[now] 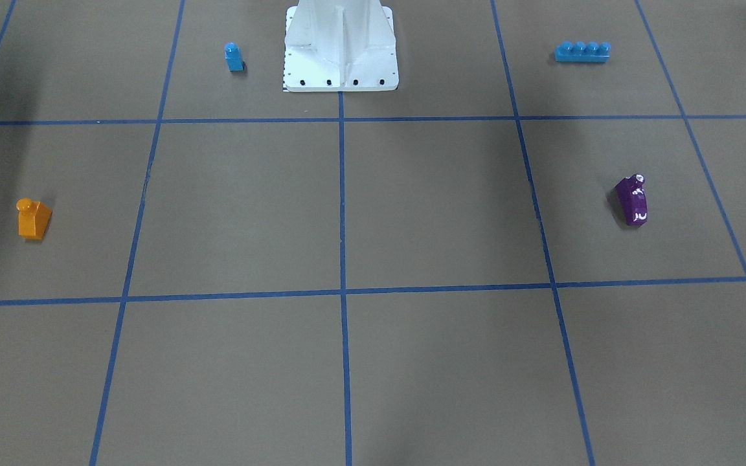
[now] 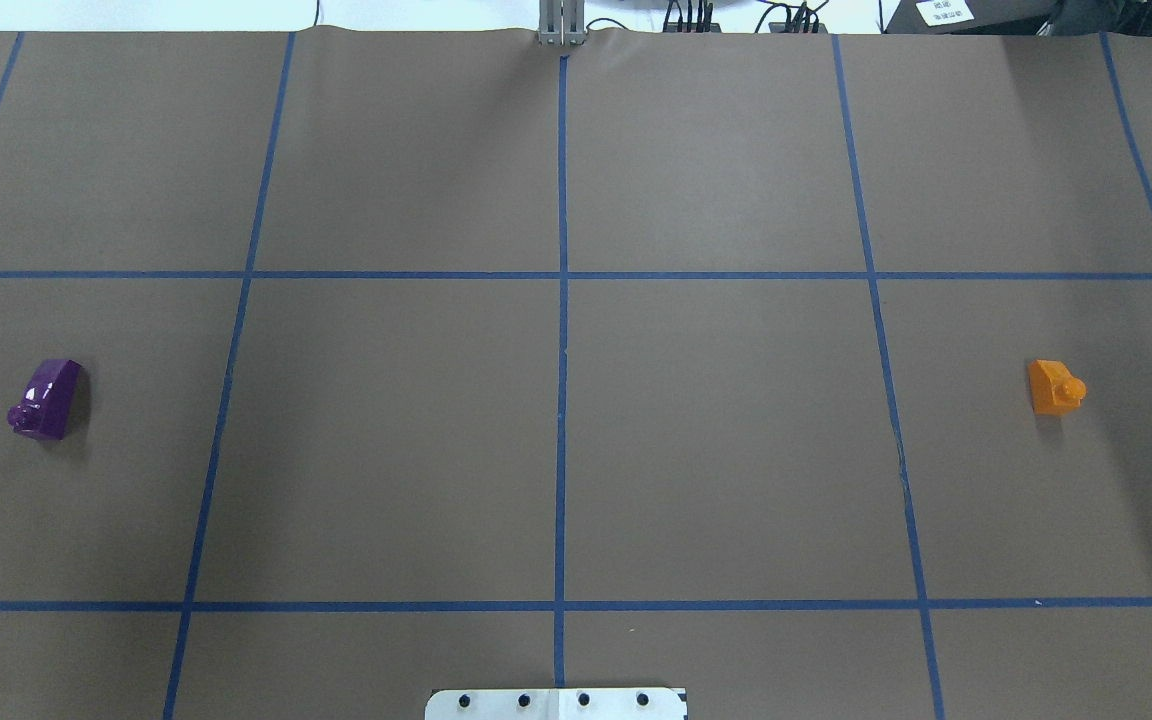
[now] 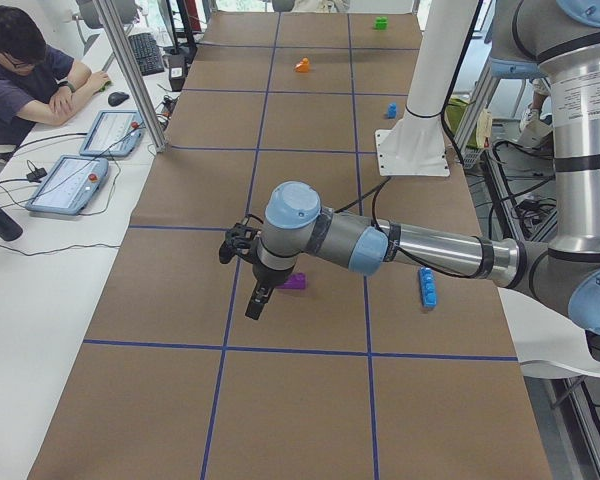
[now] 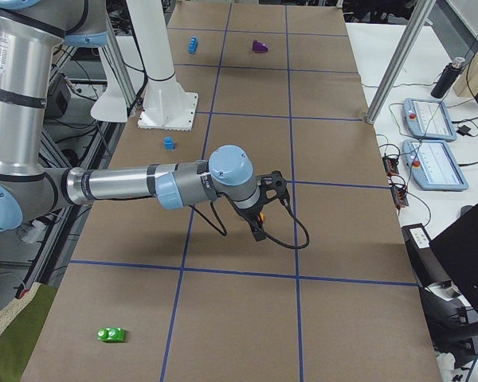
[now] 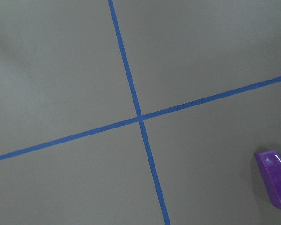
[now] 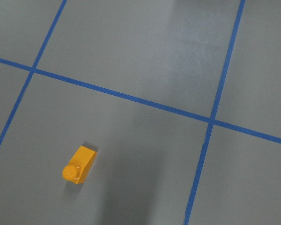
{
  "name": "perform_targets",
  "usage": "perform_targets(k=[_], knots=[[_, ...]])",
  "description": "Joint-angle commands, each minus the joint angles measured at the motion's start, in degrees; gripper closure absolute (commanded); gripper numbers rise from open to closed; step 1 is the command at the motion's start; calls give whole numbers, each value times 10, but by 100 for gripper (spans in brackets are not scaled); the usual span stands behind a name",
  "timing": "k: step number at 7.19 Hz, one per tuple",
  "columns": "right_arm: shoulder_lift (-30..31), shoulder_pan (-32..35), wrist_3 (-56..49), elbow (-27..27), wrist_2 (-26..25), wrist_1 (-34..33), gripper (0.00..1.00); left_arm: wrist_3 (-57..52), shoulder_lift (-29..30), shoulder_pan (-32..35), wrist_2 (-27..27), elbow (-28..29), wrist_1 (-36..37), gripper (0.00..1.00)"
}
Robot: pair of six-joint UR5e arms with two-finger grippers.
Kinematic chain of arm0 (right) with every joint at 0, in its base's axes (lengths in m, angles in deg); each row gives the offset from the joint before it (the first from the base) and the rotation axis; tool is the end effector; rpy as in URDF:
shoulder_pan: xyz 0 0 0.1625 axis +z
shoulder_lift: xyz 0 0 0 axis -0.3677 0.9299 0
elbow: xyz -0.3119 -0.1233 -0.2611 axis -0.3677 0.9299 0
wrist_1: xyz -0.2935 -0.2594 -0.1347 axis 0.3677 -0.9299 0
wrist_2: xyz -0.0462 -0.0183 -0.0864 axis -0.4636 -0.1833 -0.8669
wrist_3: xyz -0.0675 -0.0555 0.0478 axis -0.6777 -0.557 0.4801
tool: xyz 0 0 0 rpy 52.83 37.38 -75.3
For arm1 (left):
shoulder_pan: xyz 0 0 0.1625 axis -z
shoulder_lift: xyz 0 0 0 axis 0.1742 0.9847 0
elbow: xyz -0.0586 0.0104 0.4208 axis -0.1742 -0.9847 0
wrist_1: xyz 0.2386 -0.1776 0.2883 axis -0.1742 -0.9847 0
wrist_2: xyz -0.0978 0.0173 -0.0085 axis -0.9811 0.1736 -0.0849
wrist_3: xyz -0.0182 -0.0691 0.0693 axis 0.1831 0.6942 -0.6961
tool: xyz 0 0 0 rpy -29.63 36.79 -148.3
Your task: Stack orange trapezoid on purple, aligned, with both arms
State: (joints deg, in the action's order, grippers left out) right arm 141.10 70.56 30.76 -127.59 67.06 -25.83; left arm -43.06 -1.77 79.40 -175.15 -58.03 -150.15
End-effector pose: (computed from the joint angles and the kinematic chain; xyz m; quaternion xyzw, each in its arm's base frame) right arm 0.0705 -0.4054 0.5541 0.1858 -0.4174 -0.0945 0.8845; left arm -0.0639 -0.4360 0.5538 0.1818 0.3392 0.0922 0.9184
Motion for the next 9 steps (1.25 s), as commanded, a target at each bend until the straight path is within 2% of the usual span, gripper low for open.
perform_targets(k=[1,2,3,4,5,6,7,9], knots=[[-2,-18,6,17,4,54,0,1,0,-38,-7,7,-15,0],[-3,-39,6,20,2,54,0,14,0,-61,-34,17,-16,0],[-3,-55,15,20,-3,54,0,73,0,-83,-49,21,-28,0],[-2,-59,22,20,-1,55,0,133,-2,-115,-47,36,-73,0],[-2,-61,22,20,0,55,0,214,-1,-156,-40,69,-152,0],[-2,-61,22,20,0,55,0,280,0,-192,-9,111,-242,0],[-1,-61,22,21,0,56,0,354,2,-245,23,128,-301,0],[-2,-61,22,22,0,56,0,421,9,-305,68,123,-319,0]])
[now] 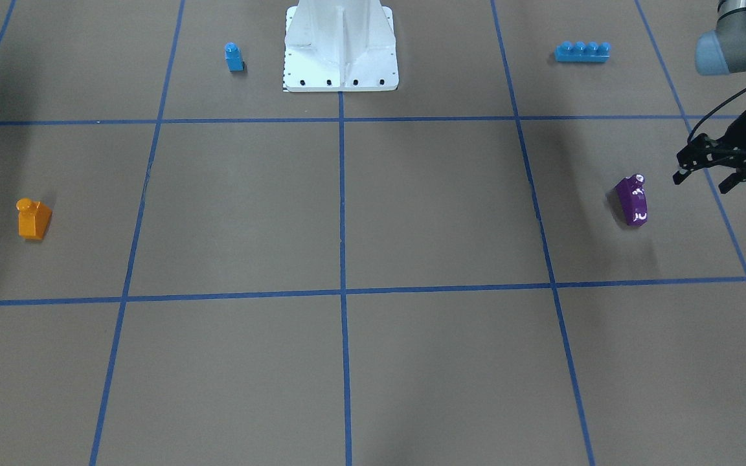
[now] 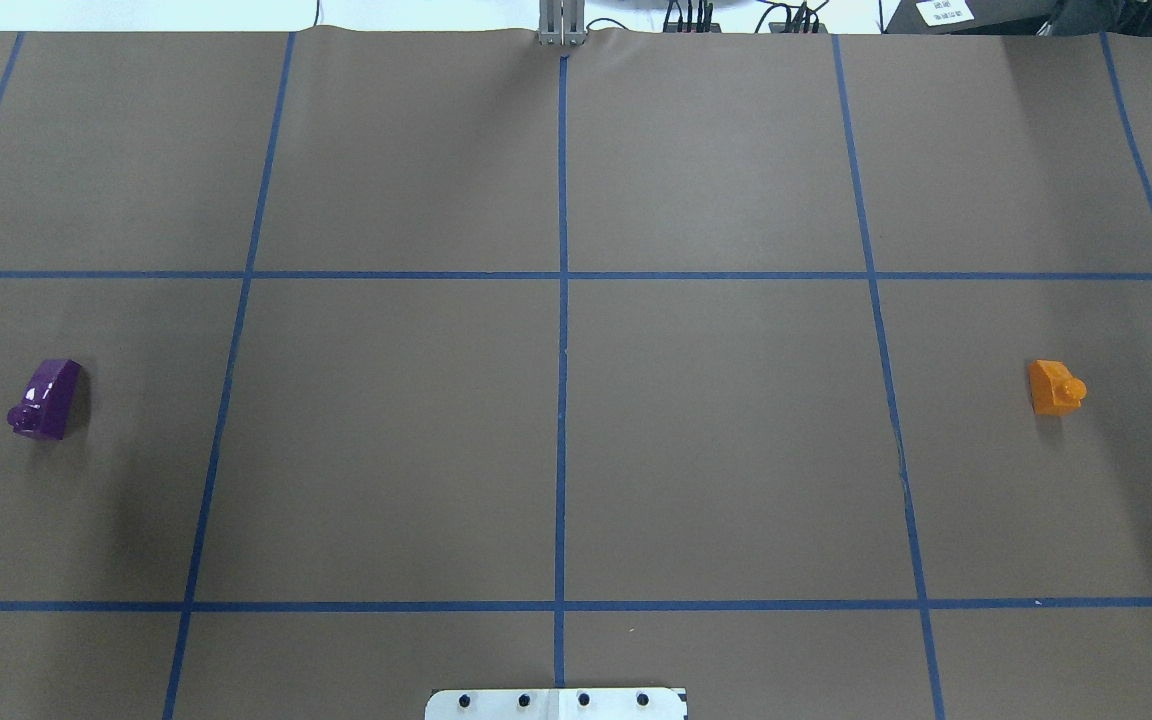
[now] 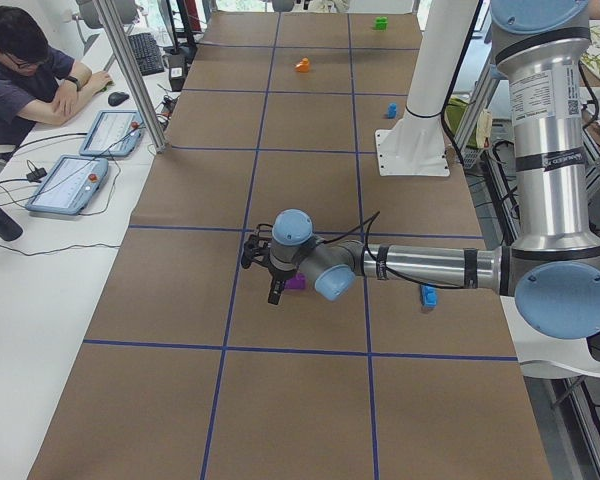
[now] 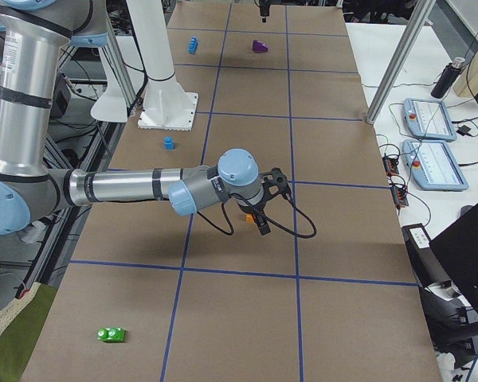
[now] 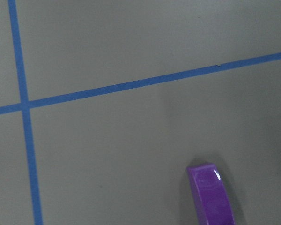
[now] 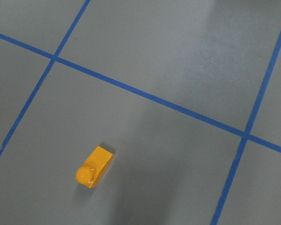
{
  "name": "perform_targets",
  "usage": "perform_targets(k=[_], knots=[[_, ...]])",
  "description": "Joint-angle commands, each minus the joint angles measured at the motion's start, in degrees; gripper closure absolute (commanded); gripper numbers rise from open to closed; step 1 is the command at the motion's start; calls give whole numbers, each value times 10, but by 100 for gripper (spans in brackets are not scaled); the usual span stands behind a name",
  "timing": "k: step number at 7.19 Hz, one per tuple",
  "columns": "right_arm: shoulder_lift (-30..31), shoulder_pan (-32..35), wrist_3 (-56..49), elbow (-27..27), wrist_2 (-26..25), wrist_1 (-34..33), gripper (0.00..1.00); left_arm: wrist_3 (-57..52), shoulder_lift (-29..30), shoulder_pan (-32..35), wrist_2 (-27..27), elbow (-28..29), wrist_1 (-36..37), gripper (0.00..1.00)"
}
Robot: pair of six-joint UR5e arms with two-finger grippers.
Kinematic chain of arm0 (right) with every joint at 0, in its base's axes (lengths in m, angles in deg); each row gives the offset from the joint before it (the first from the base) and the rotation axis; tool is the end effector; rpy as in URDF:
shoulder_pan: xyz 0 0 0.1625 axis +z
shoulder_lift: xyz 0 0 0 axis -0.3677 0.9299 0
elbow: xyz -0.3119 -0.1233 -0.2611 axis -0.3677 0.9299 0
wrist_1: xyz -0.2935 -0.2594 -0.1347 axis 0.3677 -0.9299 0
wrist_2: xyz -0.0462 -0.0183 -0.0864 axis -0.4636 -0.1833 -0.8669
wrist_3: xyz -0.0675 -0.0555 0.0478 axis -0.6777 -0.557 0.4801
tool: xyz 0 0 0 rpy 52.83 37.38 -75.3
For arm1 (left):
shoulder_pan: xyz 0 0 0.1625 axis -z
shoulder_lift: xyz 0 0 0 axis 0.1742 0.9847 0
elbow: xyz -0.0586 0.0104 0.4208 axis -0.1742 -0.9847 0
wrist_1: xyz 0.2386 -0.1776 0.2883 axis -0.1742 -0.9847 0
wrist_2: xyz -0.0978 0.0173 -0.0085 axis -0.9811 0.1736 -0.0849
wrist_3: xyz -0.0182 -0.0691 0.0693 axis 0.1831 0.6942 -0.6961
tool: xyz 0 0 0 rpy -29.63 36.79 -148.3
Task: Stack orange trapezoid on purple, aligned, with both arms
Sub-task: 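Lower the left gripper onto the purple block and close on it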
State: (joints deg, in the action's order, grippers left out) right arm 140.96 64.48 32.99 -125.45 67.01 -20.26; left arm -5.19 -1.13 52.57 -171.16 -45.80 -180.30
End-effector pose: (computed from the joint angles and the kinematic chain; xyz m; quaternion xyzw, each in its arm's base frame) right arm 0.0270 -0.4142 0.5608 0.1827 -0.4272 -0.1371 0.8748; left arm 0.1424 -0.4348 0.5969 0.1242 0.4225 0.0484 0.8965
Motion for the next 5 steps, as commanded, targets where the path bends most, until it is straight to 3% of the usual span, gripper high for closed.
perform_targets(k=[1,2,5], knots=[[-1,0,0,1,0,0,0,69,3,-58,48,-1,-17,0],[0,0,0,2,0,0,0,89,4,-81,82,-1,-15,0],[-1,0,-1,9,-1,0,0,95,1,-114,90,-1,-12,0]])
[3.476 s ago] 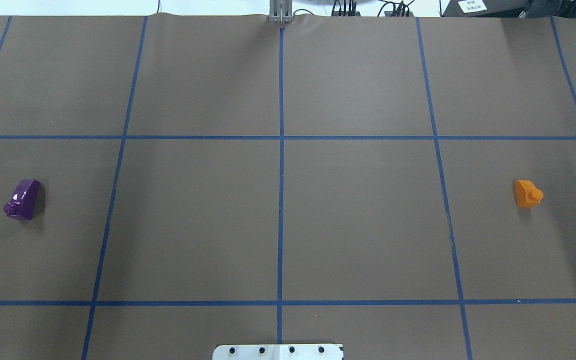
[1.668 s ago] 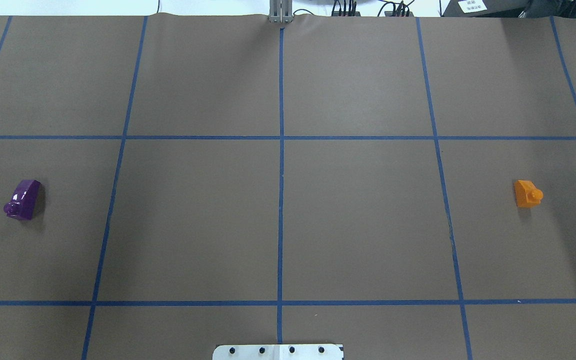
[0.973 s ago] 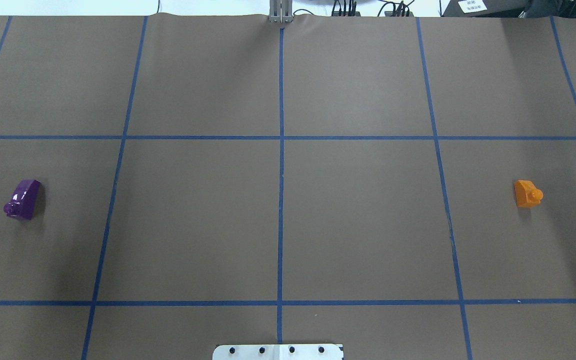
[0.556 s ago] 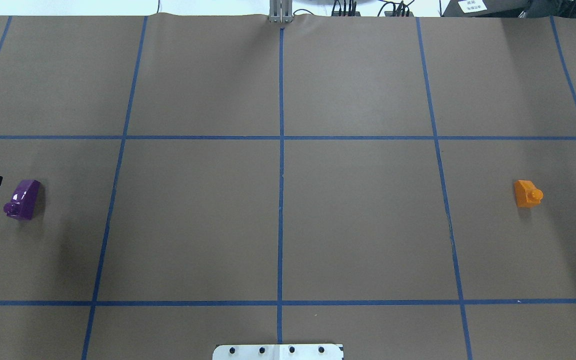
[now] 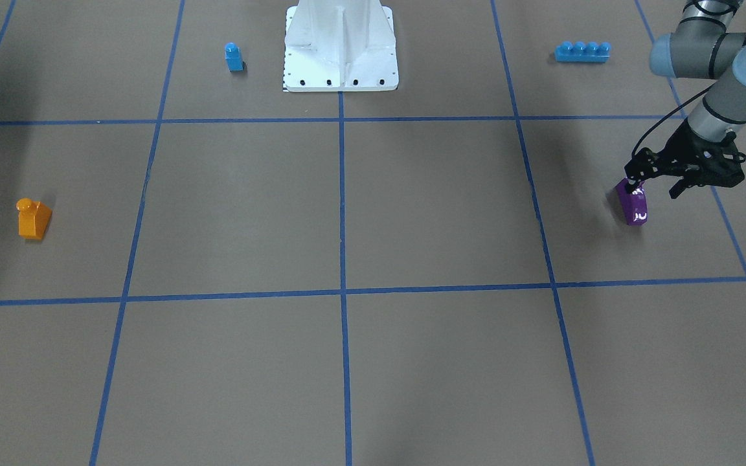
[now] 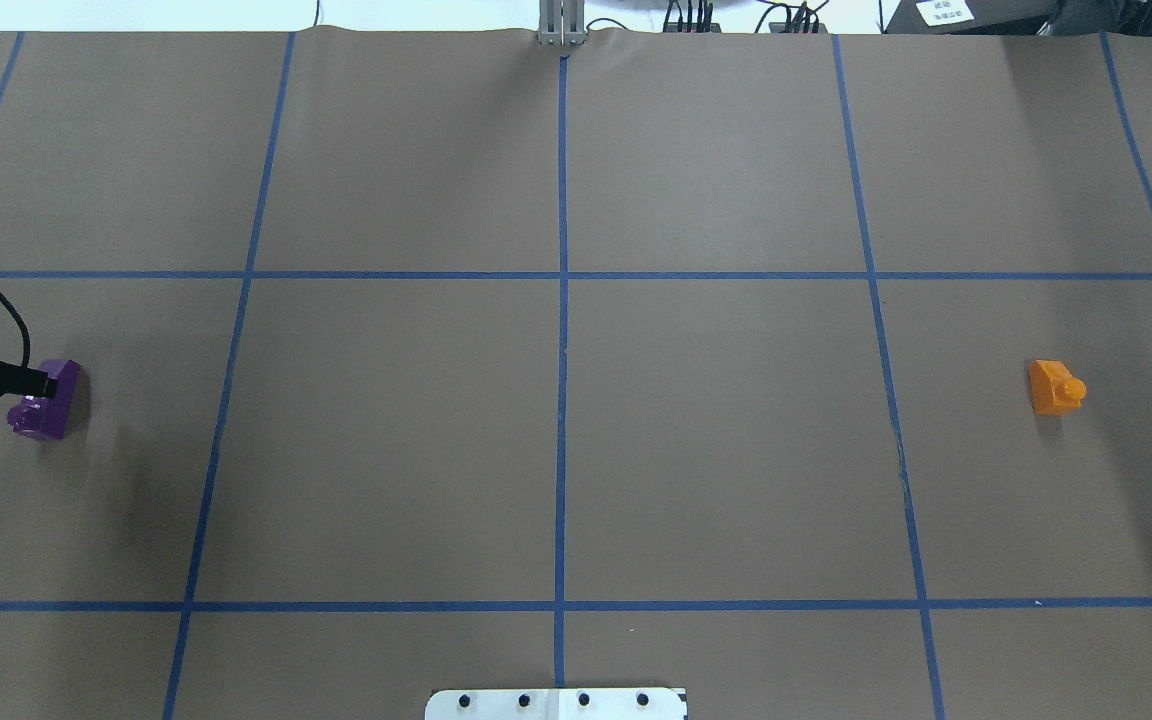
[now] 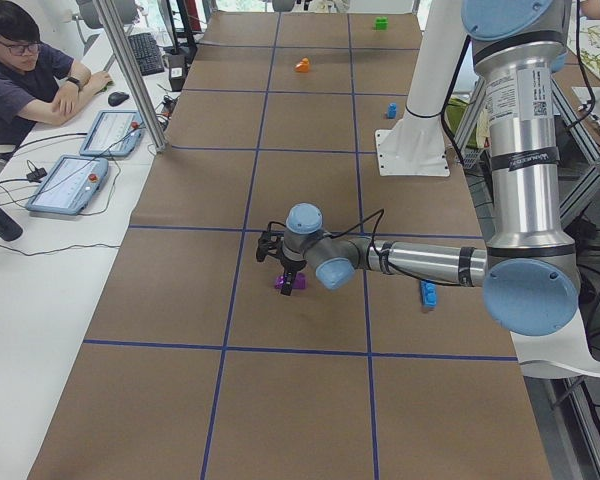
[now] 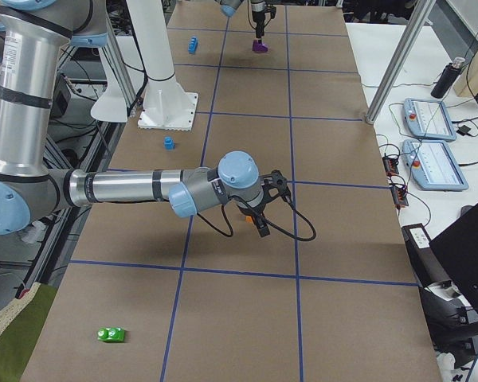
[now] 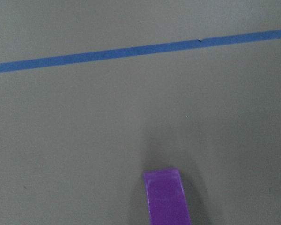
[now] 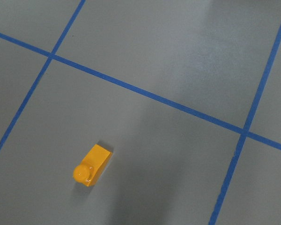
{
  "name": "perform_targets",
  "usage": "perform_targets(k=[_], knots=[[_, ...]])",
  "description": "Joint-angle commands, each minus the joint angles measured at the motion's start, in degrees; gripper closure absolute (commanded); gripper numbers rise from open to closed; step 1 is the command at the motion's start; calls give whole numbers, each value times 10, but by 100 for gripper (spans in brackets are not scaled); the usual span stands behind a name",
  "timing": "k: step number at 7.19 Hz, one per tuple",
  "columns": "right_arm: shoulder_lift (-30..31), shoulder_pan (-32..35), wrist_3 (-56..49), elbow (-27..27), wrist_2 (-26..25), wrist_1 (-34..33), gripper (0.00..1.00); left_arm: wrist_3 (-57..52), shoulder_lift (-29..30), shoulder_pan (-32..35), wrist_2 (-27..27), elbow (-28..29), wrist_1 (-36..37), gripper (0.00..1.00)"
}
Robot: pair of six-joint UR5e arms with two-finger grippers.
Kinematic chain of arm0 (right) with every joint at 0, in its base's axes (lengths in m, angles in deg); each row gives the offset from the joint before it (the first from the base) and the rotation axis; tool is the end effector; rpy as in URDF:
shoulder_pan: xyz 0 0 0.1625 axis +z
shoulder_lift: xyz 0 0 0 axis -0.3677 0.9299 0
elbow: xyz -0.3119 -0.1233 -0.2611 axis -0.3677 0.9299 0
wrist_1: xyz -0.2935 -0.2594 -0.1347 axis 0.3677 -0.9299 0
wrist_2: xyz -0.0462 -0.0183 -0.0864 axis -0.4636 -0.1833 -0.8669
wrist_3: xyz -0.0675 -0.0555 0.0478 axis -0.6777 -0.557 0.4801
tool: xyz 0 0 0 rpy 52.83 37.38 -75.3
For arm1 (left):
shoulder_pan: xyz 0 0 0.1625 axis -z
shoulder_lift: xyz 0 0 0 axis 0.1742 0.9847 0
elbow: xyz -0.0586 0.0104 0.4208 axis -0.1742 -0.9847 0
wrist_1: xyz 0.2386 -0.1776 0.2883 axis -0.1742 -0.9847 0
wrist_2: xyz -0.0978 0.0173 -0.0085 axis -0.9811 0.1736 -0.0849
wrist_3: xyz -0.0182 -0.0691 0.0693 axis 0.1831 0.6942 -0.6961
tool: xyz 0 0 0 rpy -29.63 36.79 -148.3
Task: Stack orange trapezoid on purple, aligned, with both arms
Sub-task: 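Lower the left gripper onto the purple block and close on it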
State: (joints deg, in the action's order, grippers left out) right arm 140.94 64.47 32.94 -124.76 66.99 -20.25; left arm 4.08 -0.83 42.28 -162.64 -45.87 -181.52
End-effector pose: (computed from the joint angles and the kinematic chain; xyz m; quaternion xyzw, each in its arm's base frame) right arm 0.0269 -0.4145 0.5668 0.1778 -0.4274 -0.1351 0.8760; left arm 0.2125 -0.4159 0.5972 0.1103 0.3989 0.0343 0.9097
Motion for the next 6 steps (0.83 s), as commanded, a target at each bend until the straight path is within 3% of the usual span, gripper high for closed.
perform_targets(k=[1,2,6], knots=[[1,0,1,2,0,0,0,2,-4,-20,25,1,1,11],[0,0,0,2,-1,0,0,3,-1,-23,27,1,24,28],[0,-2,-3,8,-1,0,0,4,1,-32,27,0,35,31]])
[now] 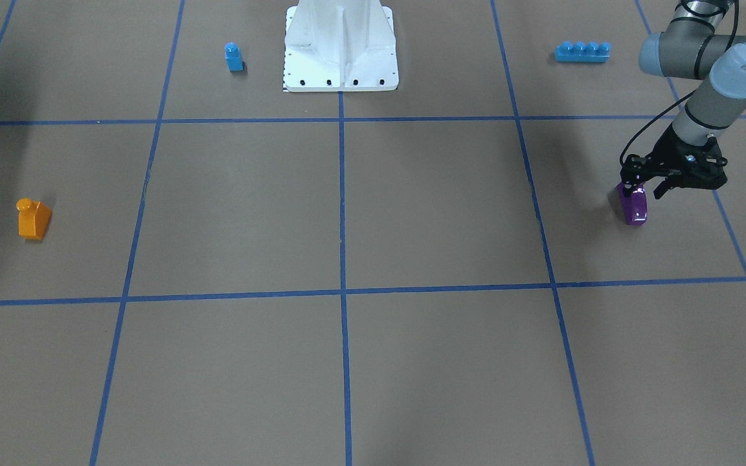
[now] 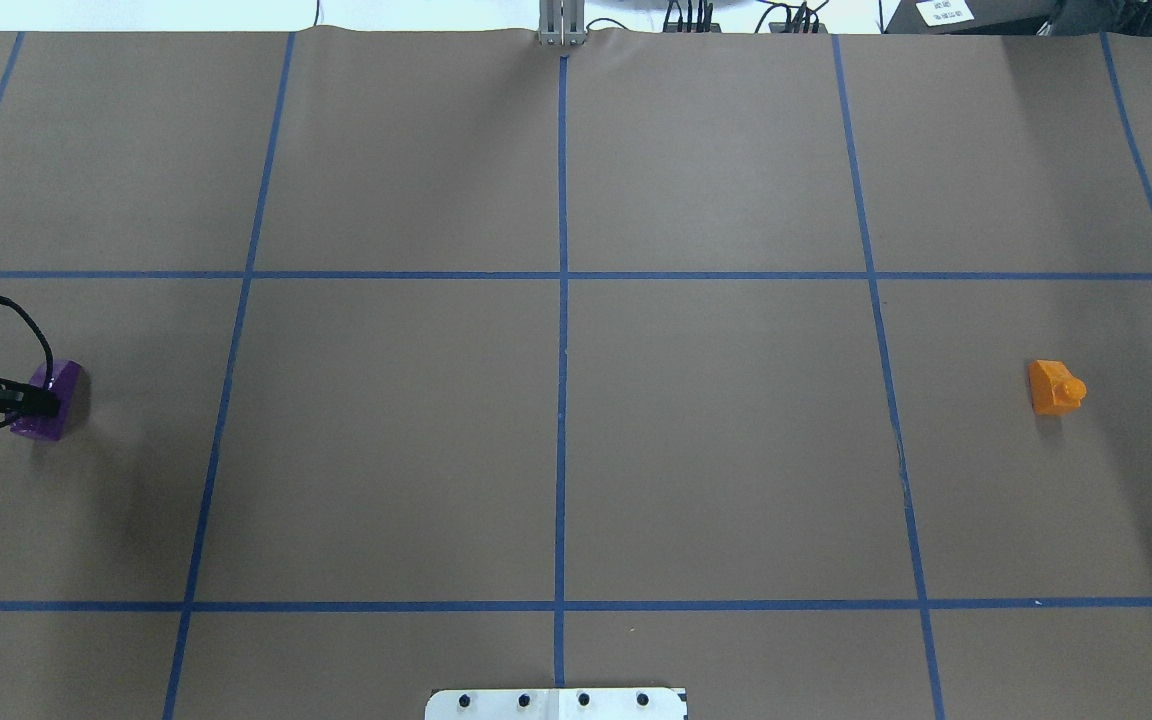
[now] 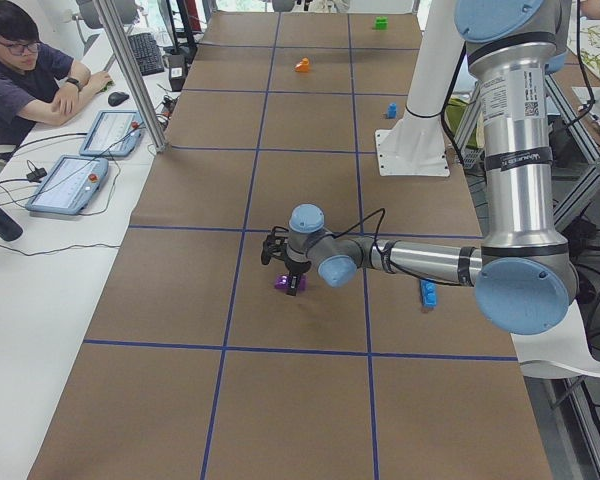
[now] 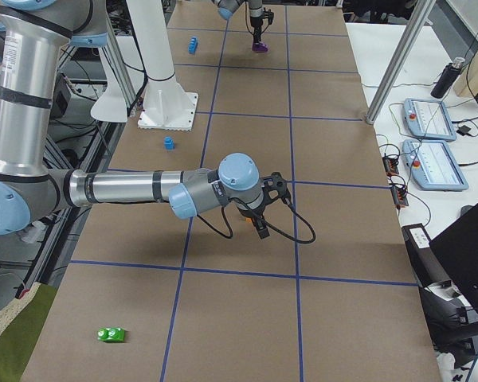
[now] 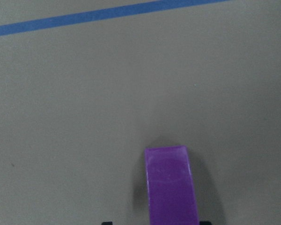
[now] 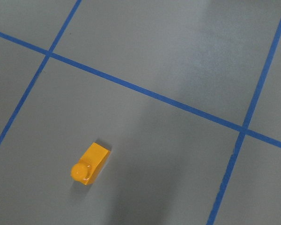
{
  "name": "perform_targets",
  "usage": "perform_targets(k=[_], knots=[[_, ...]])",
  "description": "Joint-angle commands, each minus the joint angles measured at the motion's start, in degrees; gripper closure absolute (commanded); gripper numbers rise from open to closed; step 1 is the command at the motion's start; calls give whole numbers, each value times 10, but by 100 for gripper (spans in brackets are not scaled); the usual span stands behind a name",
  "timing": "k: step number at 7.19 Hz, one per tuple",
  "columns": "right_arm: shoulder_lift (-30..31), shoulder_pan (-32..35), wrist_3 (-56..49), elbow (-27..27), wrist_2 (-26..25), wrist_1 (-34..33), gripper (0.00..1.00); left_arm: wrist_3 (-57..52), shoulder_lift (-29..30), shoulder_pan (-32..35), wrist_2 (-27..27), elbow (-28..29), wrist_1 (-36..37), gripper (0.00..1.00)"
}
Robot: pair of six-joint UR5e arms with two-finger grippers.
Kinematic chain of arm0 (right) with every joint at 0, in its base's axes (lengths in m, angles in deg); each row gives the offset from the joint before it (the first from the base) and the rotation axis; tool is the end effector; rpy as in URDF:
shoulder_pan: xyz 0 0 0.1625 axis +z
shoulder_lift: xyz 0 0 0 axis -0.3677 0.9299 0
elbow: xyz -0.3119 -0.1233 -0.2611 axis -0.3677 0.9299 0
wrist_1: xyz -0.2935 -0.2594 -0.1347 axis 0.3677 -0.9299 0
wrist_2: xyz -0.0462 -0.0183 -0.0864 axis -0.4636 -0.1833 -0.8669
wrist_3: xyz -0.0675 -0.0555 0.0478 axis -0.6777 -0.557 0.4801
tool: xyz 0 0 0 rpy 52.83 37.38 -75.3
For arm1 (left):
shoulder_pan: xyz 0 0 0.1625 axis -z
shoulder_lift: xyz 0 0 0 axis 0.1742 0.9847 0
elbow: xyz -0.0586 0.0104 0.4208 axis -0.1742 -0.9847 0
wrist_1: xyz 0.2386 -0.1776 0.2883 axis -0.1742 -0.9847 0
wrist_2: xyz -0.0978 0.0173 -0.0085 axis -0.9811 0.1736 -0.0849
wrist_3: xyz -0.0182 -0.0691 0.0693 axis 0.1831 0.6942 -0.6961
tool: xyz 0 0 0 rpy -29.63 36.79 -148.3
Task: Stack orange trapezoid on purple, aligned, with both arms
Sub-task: 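Lower the left gripper onto the purple block and close on it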
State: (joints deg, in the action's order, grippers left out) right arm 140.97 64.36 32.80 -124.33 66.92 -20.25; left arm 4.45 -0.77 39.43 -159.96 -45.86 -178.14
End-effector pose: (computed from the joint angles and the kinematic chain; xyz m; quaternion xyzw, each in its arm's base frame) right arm 0.0262 -0.4144 0.5709 0.1744 -0.4271 -0.1353 0.8768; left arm 0.2308 -0.4087 0.6062 0.0938 0.3712 0.0393 0.9230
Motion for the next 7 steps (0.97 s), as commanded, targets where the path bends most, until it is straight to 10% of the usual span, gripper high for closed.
perform_targets(k=[1,5,7], knots=[[0,-1,-2,3,0,0,0,0,0,-5,0,0,2,36],[0,-1,-2,4,0,1,0,-1,0,-6,-1,-5,3,100],[0,-1,-1,4,0,1,0,-1,1,-6,-5,-81,72,100]])
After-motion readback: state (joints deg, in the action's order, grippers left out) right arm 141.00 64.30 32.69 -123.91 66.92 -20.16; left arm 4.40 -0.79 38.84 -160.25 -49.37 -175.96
